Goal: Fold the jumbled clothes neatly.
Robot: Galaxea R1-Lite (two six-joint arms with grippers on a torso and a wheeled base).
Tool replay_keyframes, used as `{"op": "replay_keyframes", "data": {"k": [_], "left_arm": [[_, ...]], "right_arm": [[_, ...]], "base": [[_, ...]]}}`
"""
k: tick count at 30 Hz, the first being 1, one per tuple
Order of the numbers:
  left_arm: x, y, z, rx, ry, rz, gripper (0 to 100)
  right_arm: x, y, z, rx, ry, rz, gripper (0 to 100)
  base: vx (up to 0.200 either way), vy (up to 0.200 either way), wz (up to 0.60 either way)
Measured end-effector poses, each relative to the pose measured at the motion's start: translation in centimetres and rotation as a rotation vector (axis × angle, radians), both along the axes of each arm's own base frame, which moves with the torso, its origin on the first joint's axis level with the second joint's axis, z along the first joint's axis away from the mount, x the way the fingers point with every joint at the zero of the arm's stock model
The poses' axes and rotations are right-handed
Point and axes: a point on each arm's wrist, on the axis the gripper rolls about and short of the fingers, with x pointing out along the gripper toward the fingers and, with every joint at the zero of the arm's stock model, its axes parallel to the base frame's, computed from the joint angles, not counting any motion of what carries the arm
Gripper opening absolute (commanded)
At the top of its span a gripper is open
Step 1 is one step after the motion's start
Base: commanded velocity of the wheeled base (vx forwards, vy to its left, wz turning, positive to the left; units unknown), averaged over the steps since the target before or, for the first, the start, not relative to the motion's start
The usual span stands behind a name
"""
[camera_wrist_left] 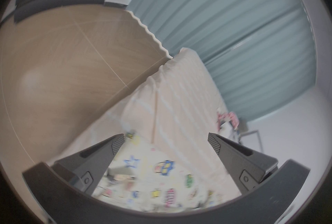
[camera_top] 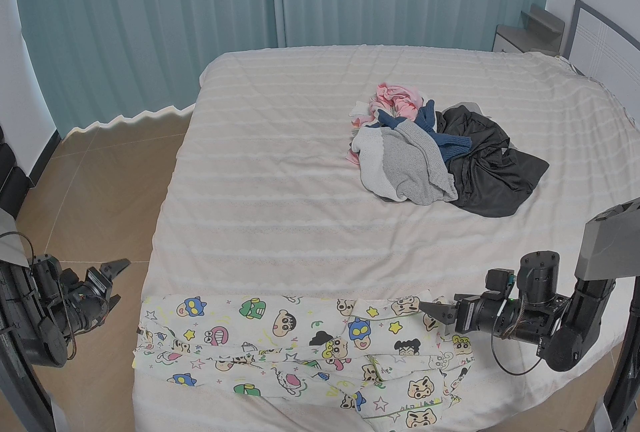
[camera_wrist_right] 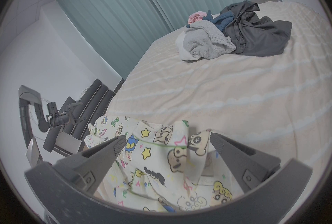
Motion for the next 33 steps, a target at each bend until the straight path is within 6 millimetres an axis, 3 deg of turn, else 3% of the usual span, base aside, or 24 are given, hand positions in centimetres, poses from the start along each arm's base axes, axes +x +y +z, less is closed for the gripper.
{"op": "replay_keyframes", "data": {"k": [8,16,17,33], "left_arm": [[-0.4,-1.7,3.1,-0.275,-0.053,-0.019,100],[-1.1,-2.6,2.6,-0.255,-0.027,-0.12,100],[-1.1,-2.6,2.5,-0.255,-0.02,-0.12,100],[-1.4,-2.6,1.7,-0.25,0.017,-0.122,100]], "right_arm": [[2.7,2.0,-0.8,0.026,0.054,-0.015,100],[3.6,3.4,-2.2,0.051,0.101,-0.018,100],[3.6,3.4,-2.4,0.049,0.105,-0.018,0],[3.4,3.2,-2.6,0.033,0.082,-0.057,0]], "base": [[0.0,0.0,0.0],[0.0,0.0,0.0],[0.0,0.0,0.0],[0.0,0.0,0.0]]}}
